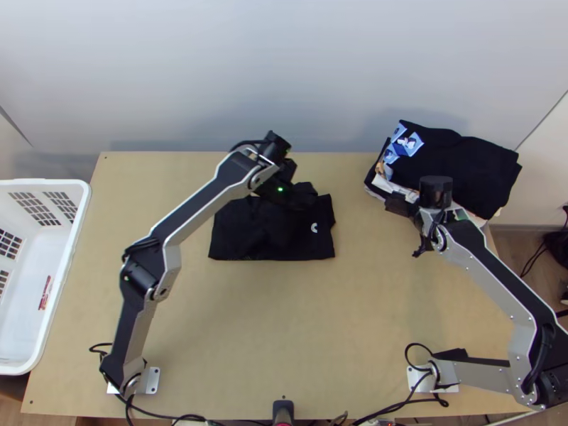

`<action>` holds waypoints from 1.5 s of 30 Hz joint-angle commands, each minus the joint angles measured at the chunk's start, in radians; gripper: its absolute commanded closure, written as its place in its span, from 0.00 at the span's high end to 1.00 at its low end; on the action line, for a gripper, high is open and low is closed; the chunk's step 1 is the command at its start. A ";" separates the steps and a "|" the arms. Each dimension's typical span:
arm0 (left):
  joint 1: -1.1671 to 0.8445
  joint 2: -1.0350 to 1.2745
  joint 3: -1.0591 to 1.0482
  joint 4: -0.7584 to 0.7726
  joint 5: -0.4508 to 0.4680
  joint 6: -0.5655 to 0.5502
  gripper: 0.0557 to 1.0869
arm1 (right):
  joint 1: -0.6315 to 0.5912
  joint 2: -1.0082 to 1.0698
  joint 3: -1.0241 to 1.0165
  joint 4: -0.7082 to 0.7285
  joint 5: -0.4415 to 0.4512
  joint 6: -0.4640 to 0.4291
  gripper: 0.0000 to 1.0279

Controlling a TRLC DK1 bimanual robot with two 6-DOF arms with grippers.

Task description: Fold the t-shirt

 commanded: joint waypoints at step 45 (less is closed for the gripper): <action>0.232 -0.232 -0.054 0.021 0.000 0.091 0.96 | 0.207 0.650 0.400 -0.058 -0.838 0.342 0.96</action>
